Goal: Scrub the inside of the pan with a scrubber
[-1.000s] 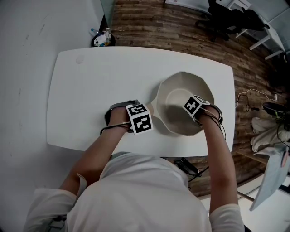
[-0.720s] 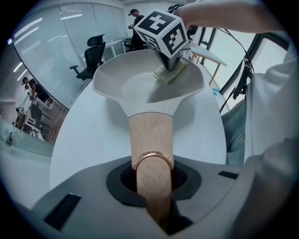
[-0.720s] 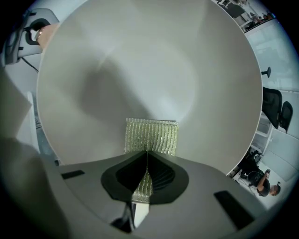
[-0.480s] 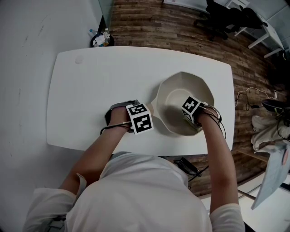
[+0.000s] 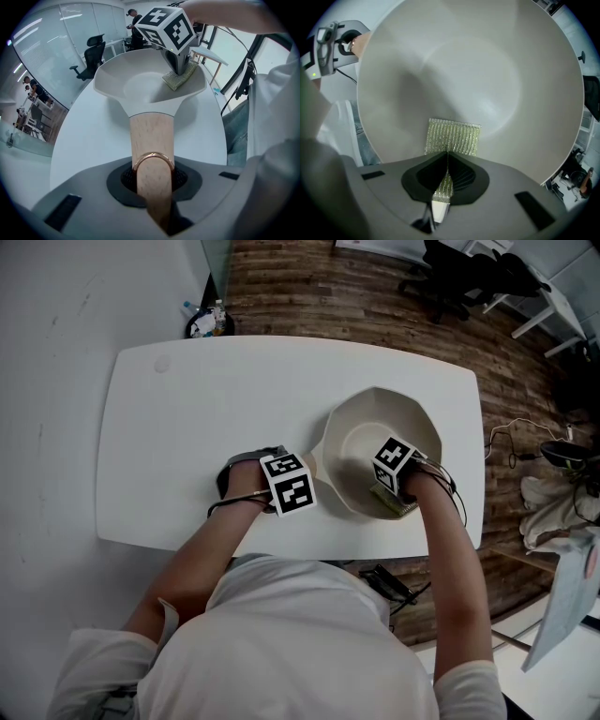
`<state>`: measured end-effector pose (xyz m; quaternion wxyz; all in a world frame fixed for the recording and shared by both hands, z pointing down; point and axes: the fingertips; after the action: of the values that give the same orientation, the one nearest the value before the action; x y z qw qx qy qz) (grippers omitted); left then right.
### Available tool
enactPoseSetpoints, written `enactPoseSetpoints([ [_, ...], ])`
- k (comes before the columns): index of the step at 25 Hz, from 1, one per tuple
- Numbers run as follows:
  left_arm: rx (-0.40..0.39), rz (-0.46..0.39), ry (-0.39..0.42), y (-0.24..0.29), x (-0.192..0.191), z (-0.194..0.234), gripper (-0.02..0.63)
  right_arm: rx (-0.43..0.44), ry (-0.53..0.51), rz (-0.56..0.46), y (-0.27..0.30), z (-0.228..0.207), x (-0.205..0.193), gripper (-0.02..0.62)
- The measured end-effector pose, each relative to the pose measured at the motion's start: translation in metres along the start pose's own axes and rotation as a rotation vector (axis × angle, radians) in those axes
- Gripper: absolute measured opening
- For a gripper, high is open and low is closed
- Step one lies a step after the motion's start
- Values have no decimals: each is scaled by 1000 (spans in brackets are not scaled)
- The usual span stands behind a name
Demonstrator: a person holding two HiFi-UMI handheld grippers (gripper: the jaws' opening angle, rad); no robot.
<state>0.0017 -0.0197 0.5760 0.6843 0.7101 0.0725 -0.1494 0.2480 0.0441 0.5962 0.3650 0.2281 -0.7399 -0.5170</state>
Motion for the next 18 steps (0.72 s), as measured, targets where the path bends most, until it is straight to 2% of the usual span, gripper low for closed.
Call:
enactPoseSetpoints([
  [10, 3, 6, -1, 1, -2, 0, 76, 167, 23, -87, 4, 30, 13, 26],
  [18, 0, 9, -1, 3, -4, -1, 75, 404, 85, -267, 2, 61, 41, 26],
])
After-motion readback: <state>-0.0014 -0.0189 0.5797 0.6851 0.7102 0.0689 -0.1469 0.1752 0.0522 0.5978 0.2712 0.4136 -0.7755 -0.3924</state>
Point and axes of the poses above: the fingertips, and each gripper's own axes: y forward along the fingers, z to its left, x out of its top, and after that the axes turned 8 degrees about -z, right-handed
